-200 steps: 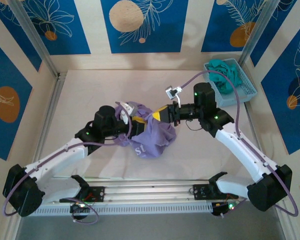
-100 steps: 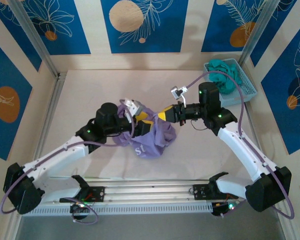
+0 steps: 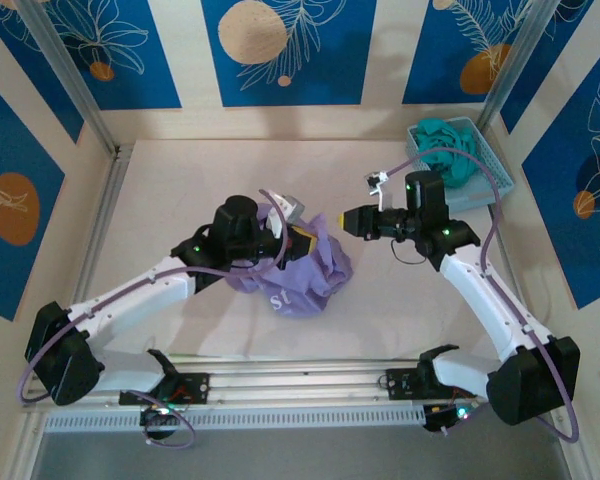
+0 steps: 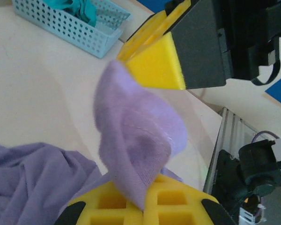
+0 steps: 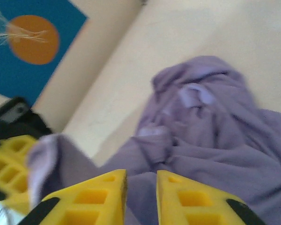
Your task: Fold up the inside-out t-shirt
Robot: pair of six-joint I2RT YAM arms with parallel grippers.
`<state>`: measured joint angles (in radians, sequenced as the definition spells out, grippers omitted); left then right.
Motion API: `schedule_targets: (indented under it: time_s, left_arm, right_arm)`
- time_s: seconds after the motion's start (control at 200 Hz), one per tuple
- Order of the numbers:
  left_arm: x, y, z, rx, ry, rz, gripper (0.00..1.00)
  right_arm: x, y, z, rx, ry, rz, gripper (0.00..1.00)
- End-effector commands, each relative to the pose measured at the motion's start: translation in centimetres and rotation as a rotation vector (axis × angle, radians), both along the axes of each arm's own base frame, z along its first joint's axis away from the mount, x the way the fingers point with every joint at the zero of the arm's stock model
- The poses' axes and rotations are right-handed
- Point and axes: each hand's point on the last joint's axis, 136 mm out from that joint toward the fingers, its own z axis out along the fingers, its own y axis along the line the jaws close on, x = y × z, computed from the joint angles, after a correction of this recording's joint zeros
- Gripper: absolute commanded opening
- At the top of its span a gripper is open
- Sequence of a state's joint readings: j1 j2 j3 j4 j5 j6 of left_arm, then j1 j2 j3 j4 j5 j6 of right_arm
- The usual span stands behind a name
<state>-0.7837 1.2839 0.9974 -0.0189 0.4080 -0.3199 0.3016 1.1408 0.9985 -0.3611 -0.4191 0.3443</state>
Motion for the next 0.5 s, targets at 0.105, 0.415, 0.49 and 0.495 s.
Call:
schedule_targets:
  time_s: [0.105,0.415,0.49,0.495]
  left_arm:
    - [0.2,1.1,0.4,-0.005,0.092,0.083,0.00]
    - [-0.1,1.7,1.4,-0.025,0.065,0.078,0.00]
    - [-0.2,1.9,1.7,-0.028,0.058,0.080,0.00]
    - [-0.2,1.9,1.7,-0.029,0.057,0.080,0.00]
  right_arm:
    - [-3.3,0.0,0.5,-0.054,-0.241,0.029,0.43]
    - [-5.7,1.4,-4.9,-0.143,-0.330,0.119,0.54]
    - [-5.7,1.6,-6.4,-0.161,-0.306,0.119,0.54]
    - [-5.7,1.6,-6.5,-0.163,-0.304,0.119,0.54]
